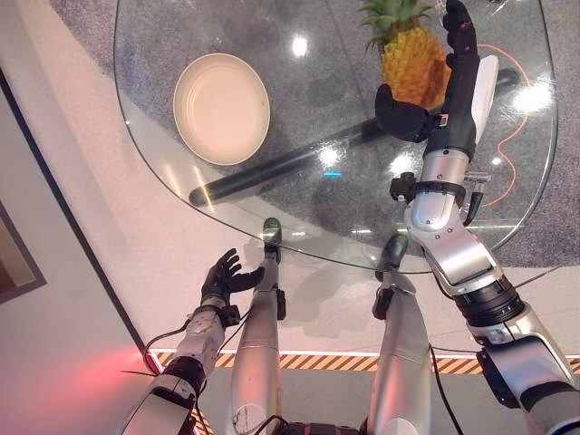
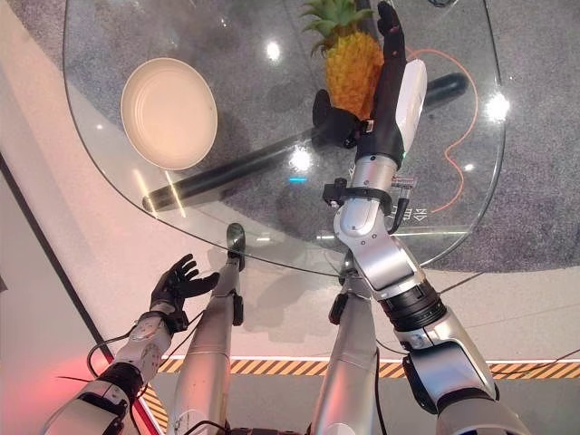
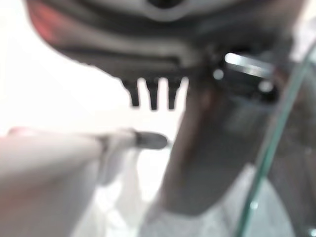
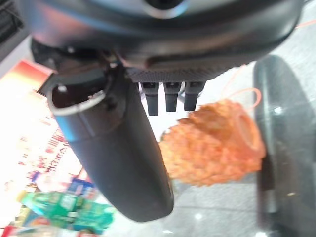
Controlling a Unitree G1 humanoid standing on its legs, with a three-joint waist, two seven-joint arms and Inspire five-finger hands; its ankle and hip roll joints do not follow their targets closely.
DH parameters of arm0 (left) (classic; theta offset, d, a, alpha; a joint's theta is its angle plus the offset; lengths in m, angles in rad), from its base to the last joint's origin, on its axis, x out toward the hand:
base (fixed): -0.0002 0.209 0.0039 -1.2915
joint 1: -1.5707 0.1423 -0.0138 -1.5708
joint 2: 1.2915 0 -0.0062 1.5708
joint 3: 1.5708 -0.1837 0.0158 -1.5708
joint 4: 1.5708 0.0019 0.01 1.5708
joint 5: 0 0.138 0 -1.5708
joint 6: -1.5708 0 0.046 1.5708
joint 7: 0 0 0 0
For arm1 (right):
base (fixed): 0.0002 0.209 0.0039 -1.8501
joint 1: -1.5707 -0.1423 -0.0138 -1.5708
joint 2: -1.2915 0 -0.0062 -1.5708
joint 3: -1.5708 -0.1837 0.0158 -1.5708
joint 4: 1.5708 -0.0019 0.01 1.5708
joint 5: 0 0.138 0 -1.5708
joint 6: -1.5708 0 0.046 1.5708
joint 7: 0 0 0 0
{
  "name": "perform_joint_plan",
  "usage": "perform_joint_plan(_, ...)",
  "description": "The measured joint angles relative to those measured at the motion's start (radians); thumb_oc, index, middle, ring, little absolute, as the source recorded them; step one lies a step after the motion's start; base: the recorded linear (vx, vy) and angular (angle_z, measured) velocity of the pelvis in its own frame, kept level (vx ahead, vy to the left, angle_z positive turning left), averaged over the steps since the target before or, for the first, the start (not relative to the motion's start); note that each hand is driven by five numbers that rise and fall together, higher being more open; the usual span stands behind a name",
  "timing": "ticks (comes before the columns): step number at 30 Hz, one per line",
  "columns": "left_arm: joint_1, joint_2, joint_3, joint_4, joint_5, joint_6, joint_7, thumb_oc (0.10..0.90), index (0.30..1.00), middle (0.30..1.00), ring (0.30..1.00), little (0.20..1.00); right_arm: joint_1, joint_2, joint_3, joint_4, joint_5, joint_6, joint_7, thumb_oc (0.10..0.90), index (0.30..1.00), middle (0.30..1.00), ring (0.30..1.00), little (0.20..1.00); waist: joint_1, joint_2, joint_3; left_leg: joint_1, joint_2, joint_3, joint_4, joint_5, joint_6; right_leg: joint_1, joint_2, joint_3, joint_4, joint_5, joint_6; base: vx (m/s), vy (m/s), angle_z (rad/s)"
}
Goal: Pick up the fruit to the plate
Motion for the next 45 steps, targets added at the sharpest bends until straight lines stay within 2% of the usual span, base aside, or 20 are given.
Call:
perform_joint_plan(9,0.000,0.000,-0.002,0.002,0.007,0.004,-0.001,0.800,0.900,0.900,0.900,0.900,-0.071,0.003,0.002,0.062,-0.044,0.049,-0.057,0.800,0.900,0.900,0.900,0.900,0.005,0.000,0.000,0.000,0.000,-0.001,0.000,0.000,-0.001,0.000,0.000,-0.001,0.000,0.000,0.000,0.00,0.000,0.00)
perform_joint_plan(15,0.000,0.000,-0.003,0.004,0.018,0.007,-0.002,0.800,0.900,0.900,0.900,0.900,-0.109,0.003,0.009,0.122,-0.043,0.076,-0.059,0.800,0.900,0.900,0.900,0.900,0.022,0.001,0.000,0.000,-0.001,-0.002,0.000,0.001,-0.001,0.001,-0.001,-0.001,0.001,0.000,0.000,0.00,0.000,0.00)
perform_joint_plan(22,0.000,0.000,-0.003,0.006,0.020,0.012,-0.004,0.800,0.900,0.900,0.900,0.900,-0.115,0.009,0.054,0.177,-0.038,0.108,-0.059,0.800,0.900,0.900,0.900,0.900,0.024,0.001,0.000,0.000,-0.005,-0.003,0.000,0.002,0.001,0.002,-0.005,-0.002,0.001,0.000,0.000,0.00,0.000,0.00)
perform_joint_plan(45,-0.002,-0.008,-0.042,0.022,0.019,0.027,-0.023,0.800,0.900,0.900,0.900,0.900,-0.198,0.016,0.064,0.341,0.049,0.107,-0.100,0.800,0.900,0.900,0.900,0.900,0.038,0.013,-0.003,-0.001,-0.006,-0.006,-0.004,0.009,0.001,-0.002,-0.009,-0.007,0.017,-0.005,0.000,0.01,0.000,0.01)
